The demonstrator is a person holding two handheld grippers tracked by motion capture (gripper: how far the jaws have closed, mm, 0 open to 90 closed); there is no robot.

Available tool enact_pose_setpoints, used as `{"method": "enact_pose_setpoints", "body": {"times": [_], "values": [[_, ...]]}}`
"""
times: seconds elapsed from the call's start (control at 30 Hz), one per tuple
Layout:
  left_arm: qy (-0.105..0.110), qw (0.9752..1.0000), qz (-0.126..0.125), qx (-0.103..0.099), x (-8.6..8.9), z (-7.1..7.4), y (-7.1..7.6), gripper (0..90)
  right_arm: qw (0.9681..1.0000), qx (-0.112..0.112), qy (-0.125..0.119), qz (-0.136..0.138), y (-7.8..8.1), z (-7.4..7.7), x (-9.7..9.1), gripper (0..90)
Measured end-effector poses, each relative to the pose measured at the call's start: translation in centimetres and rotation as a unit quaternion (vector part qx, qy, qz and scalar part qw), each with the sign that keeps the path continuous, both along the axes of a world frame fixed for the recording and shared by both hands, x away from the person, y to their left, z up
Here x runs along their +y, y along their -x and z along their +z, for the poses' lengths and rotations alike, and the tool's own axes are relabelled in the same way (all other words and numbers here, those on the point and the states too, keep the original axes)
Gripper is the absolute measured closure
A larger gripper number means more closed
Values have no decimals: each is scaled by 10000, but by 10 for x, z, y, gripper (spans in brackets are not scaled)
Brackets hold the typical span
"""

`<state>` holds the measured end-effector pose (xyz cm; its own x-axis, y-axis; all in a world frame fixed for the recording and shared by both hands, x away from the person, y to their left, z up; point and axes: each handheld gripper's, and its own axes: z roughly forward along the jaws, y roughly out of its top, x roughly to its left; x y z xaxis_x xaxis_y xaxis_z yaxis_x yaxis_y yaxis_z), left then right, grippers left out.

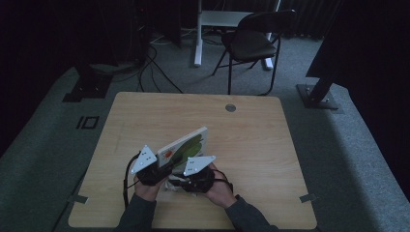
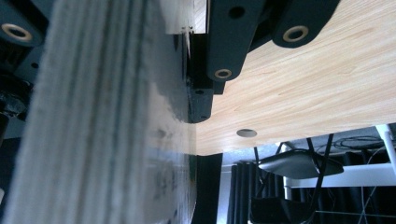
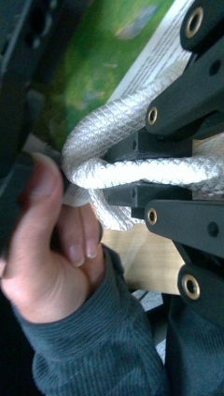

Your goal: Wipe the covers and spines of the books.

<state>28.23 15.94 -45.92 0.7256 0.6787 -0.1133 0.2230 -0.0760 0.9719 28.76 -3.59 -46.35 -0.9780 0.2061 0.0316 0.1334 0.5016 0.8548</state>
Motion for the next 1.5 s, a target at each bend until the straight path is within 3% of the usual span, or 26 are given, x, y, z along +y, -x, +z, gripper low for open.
{"method": "enact_pose_setpoints", "body": {"times": [0.4,0.63,0.97,1.5], "values": [[25,9999,68,-82,7,5,1,781,9992,-29,154,-372,-8,-4,-22,806],[40,9999,96,-92,9,6,1,781,9977,-14,90,-668,-19,0,-41,806],[43,9999,47,-132,8,9,3,781,9931,101,-32,-1170,-38,-5,-69,806],[65,9999,14,-141,8,11,4,781,9872,299,31,-1568,-53,-21,-84,807]]}}
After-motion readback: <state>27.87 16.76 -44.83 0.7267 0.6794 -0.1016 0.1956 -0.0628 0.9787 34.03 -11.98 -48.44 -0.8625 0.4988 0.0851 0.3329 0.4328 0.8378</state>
